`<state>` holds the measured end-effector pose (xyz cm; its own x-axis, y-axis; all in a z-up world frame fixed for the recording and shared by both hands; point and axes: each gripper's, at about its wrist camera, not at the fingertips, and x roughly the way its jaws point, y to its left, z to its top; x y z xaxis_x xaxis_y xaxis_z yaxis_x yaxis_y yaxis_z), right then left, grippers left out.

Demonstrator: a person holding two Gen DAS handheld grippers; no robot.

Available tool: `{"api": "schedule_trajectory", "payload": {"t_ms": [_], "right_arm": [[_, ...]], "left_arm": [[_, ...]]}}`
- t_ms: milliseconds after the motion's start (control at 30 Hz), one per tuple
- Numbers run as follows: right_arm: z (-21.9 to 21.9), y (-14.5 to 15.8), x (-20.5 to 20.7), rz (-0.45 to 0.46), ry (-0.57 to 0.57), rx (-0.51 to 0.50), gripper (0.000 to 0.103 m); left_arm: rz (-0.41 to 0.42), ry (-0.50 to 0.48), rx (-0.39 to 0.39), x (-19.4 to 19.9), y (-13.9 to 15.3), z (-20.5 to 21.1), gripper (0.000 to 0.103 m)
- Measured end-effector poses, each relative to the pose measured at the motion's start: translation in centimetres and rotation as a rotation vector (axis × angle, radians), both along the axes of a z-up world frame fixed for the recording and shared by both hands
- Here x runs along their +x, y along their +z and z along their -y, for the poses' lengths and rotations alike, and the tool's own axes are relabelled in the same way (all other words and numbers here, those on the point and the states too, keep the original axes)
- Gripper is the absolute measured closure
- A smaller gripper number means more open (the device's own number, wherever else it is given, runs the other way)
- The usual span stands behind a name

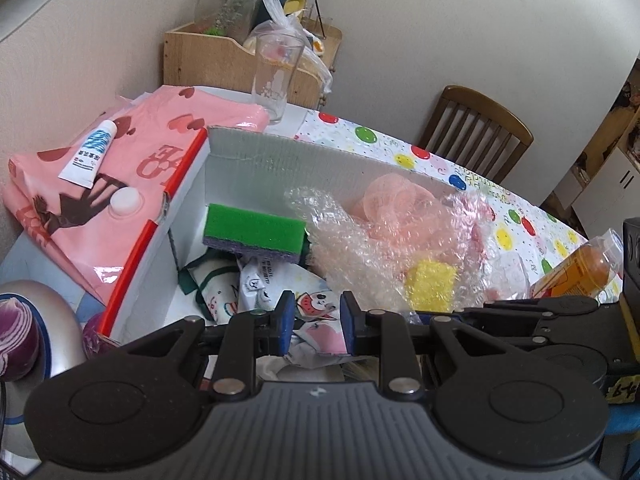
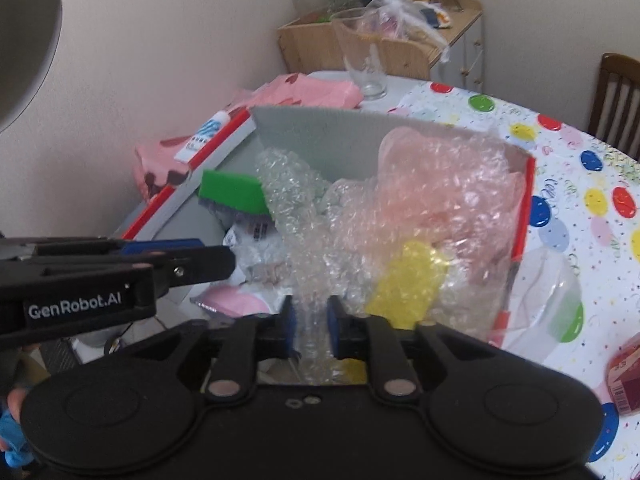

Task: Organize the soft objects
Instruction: 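Open both grippers to drop the sponge and bubble wrap into the box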

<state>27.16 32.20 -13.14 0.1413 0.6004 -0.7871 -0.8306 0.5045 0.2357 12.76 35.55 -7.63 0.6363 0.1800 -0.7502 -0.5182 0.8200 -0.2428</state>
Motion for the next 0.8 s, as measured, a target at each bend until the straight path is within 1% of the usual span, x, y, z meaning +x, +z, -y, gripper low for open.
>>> {"api": "schedule_trajectory", "payload": {"t_ms": [67,133,167,200,233,300,533,667,733,767,800], "right_arm": [[0.2,0.1,-0.1,0.016,0.002,-0.004,0.080],[0.7,0.5,-0.1,0.014,0.003,0.003,0.072],[1.0,0.7,-0.2,0.011,0.002,0.012,0.071],[1.3,1.1,-0.3,0.018,-0.002,0.018,0.069],[1.5,1.5,-0.4,0.033,-0.004,0.018,0.063],[2.0,2.1,-0.6,0.046,0.005,0.025,0.059],[4.6,4.8,-1.9,0.102,0.011,0.057,0.054],[6.3,6.1,-2.5,0.123,-0.001,0.080,0.051],[7.5,7.0,-2.8,0.139,-0.011,0.097,0.046],[8.2,7.4,-3.0,0.142,-0.016,0.111,0.045],[8.9,7.8,-3.1,0.148,-0.022,0.124,0.044]], "left_arm": [[0.001,-0.003,0.003,0.0,0.0,0.2,0.079],[0.002,-0.007,0.006,-0.1,0.1,0.5,0.079],[0.007,-0.007,0.008,-0.1,0.2,0.6,0.079],[0.011,-0.007,0.010,-0.2,0.3,0.6,0.079],[0.014,-0.006,0.014,-0.3,0.5,0.8,0.079],[0.011,-0.006,0.028,-0.3,0.8,1.1,0.079],[0.021,-0.026,0.083,-0.7,2.2,2.8,0.079],[0.051,-0.053,0.073,-1.3,3.1,3.7,0.079],[0.070,-0.065,0.071,-1.7,3.7,4.4,0.072],[0.078,-0.072,0.074,-1.8,4.0,4.8,0.061],[0.084,-0.079,0.078,-2.0,4.3,5.2,0.045]]}}
